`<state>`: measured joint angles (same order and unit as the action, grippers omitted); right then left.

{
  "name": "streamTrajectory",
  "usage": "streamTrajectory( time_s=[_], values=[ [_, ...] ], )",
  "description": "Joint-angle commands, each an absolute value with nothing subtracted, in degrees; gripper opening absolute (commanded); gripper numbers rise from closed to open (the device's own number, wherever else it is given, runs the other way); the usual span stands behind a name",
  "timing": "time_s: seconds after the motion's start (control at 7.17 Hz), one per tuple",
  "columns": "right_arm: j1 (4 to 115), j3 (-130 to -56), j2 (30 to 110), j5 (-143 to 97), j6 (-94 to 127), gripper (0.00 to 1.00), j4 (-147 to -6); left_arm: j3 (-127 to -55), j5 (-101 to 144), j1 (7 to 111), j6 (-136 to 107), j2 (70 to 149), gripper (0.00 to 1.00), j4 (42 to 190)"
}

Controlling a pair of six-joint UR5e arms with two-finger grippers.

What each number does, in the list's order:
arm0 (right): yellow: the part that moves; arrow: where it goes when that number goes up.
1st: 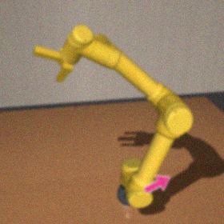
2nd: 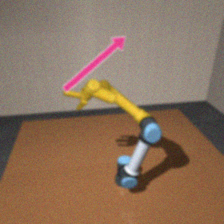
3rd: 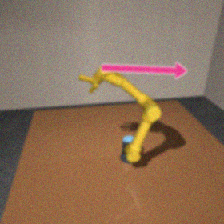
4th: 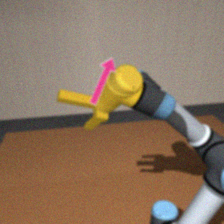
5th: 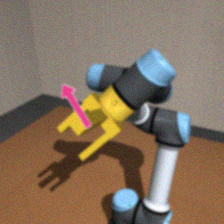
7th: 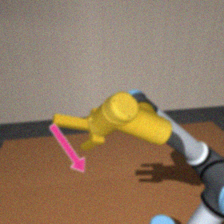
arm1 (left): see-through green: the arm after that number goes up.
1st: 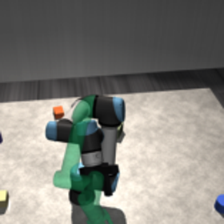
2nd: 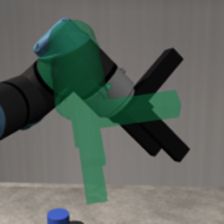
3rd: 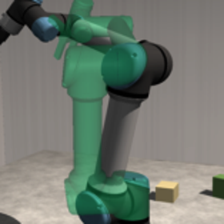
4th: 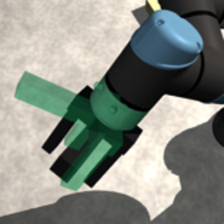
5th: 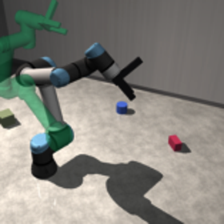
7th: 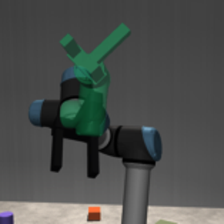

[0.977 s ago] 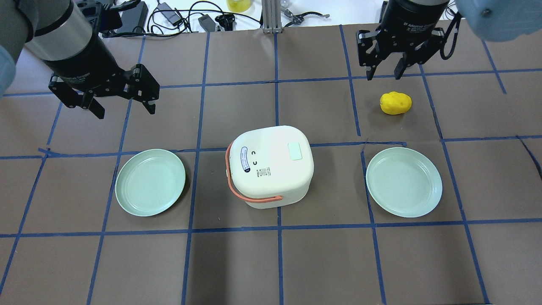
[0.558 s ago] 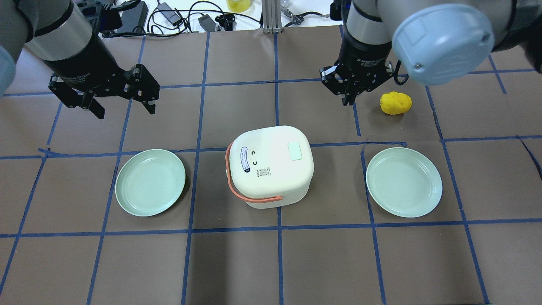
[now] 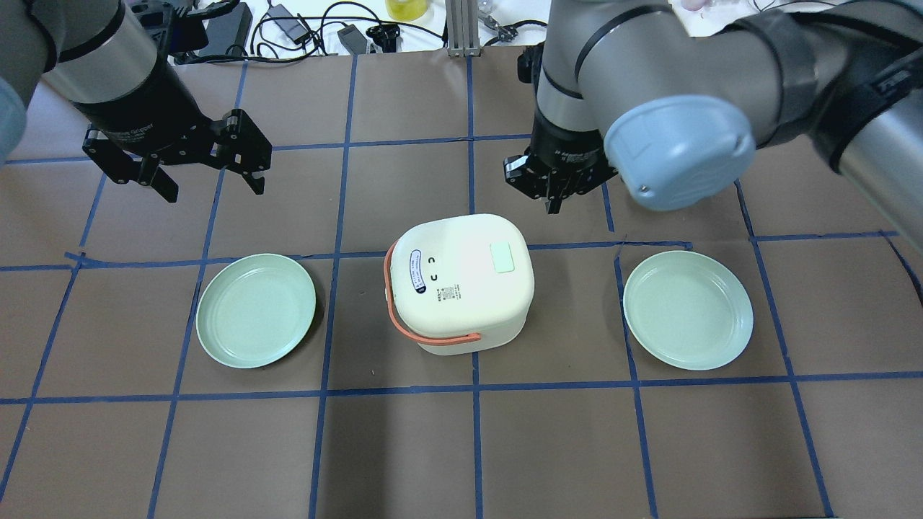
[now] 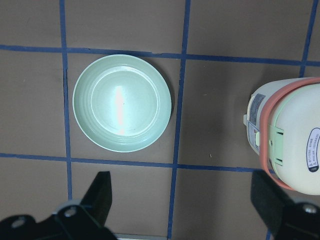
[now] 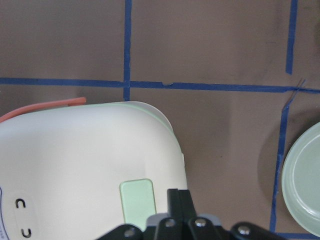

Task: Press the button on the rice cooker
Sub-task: 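Move the right gripper toward the green button on the rice cooker lid, then press down on the green lid button with the right gripper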

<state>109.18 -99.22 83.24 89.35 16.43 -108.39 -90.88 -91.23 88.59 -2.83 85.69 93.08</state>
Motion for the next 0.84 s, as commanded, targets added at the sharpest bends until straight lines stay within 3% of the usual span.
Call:
streamTrajectory(
  time_s=[0.0, 0.7],
  values=[
    [111.62, -101.34, 83.14, 89.12, 17.84, 0.12, -110.57, -90.88, -91.23, 88.59, -2.9, 85.69, 1.0, 93.08],
    [112.15, -102.57, 82.53, 89.3, 17.32, 0.13, -111.09, -90.88, -91.23, 88.59, -2.81, 85.69, 1.0, 93.08]
  ],
)
